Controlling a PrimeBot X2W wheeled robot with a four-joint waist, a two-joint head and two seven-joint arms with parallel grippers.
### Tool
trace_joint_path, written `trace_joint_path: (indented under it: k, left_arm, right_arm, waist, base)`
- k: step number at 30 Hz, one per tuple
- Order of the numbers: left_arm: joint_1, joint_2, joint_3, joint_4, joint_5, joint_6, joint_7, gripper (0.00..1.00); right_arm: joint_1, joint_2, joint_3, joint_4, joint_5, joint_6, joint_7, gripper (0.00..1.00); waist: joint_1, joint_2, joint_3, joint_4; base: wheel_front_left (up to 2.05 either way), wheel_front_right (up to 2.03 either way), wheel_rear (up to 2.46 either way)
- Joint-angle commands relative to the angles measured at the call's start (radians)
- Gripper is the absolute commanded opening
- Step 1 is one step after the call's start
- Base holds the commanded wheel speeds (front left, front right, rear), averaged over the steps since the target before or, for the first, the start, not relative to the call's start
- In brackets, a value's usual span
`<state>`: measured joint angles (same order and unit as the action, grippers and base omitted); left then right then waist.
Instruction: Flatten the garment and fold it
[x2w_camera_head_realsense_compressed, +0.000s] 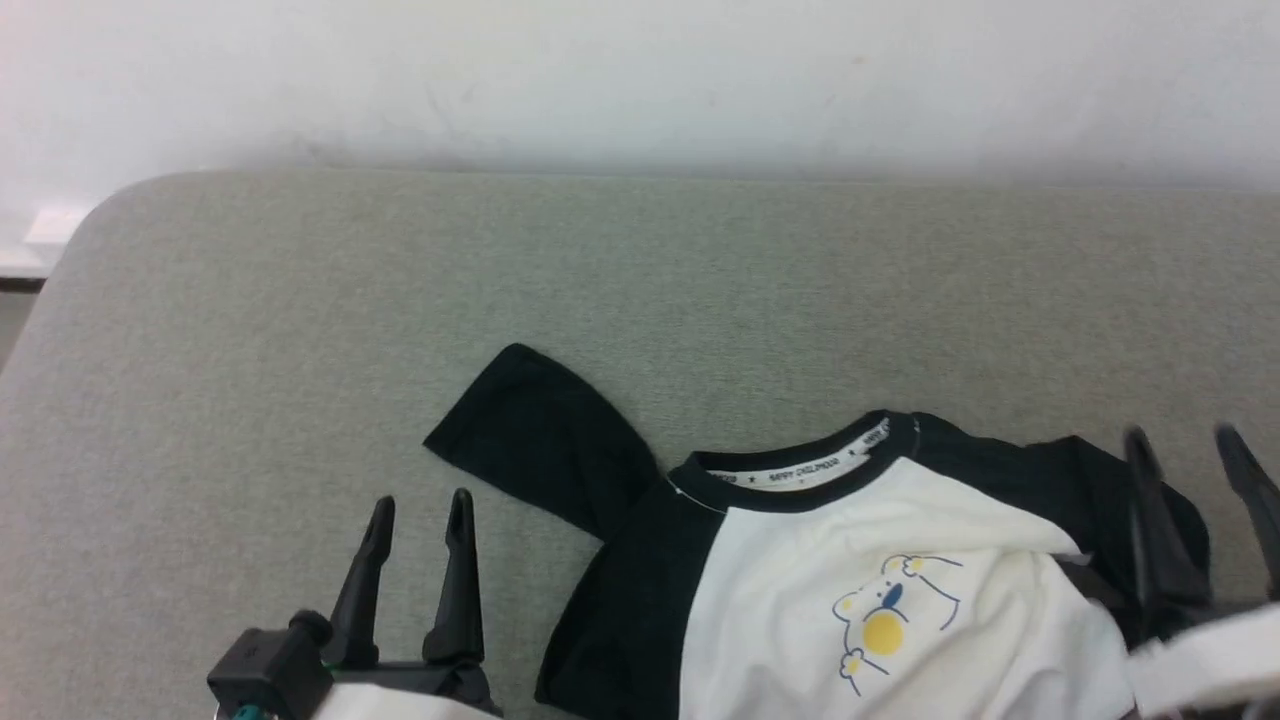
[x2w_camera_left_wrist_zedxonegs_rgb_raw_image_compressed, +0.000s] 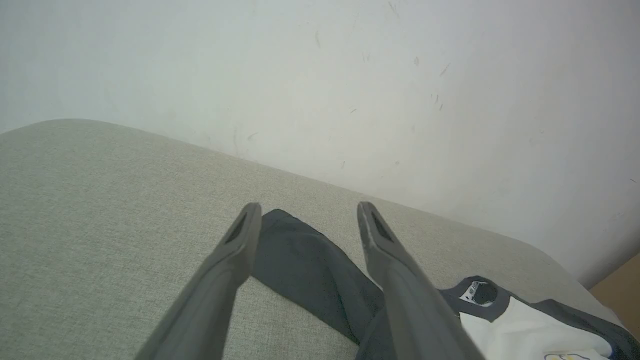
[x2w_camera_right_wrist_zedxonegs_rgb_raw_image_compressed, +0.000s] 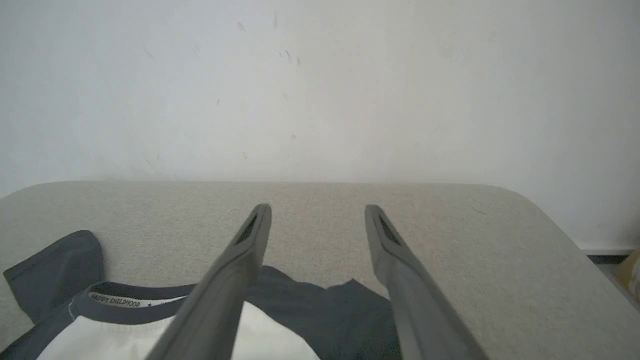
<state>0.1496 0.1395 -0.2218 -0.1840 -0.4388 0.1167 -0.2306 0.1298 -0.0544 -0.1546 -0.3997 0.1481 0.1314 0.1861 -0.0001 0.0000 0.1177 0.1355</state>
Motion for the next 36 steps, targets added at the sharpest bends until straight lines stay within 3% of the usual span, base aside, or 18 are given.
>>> trace_joint_path:
  k: [1,6,11,17,22,29,36]
  left_arm:
    - [0.024,0.011,0.004,-0.009,0.003,0.008,0.003,1.0]
    - [0.05,0.024,0.008,-0.018,0.003,0.018,0.016,1.0]
    - [0.011,0.062,0.003,-0.03,0.018,0.022,0.093,1.0]
    - [-0.136,0.167,-0.047,0.004,0.063,-0.01,0.348,1.0]
    - [-0.241,0.207,-0.081,0.041,0.064,-0.037,0.523,1.0]
    - [-0.369,0.206,-0.131,0.131,0.04,-0.061,0.723,1.0]
    - [-0.42,0.194,-0.153,0.245,0.033,-0.059,0.794,1.0]
  right_arm:
    - [0.06,0.004,-0.036,0.017,0.049,-0.001,-0.05,1.0]
    - [0.159,0.004,-0.048,0.079,0.129,-0.001,-0.136,1.0]
    - [0.157,0.004,-0.029,0.098,0.135,-0.001,-0.164,1.0]
    - [0.133,0.004,-0.02,0.095,0.133,-0.001,-0.161,1.0]
    - [0.122,0.004,-0.002,0.099,0.138,-0.001,-0.154,1.0]
    - [0.096,0.004,0.017,0.102,0.144,-0.001,-0.155,1.0]
    - [0.062,0.004,0.015,0.092,0.136,-0.001,-0.158,1.0]
  waist:
    - [0.0001,0.0,-0.006,-0.037]
    - [0.0001,0.0,-0.006,-0.078]
    - [0.0001,0.0,-0.002,-0.104]
    - [0.0001,0.0,0.034,-0.111]
    - [0.0001,0.0,0.073,-0.12]
    - [0.0001,0.0,0.14,-0.143]
    - [0.0001,0.0,0.178,-0.171]
  base:
    - [0.0,0.0,0.0]
    - [0.0,0.0,0.0]
    - [0.0,0.0,0.0]
    - [0.0,0.0,0.0]
    - [0.0,0.0,0.0]
    - [0.0,0.0,0.0]
    - [0.0,0.0,0.0]
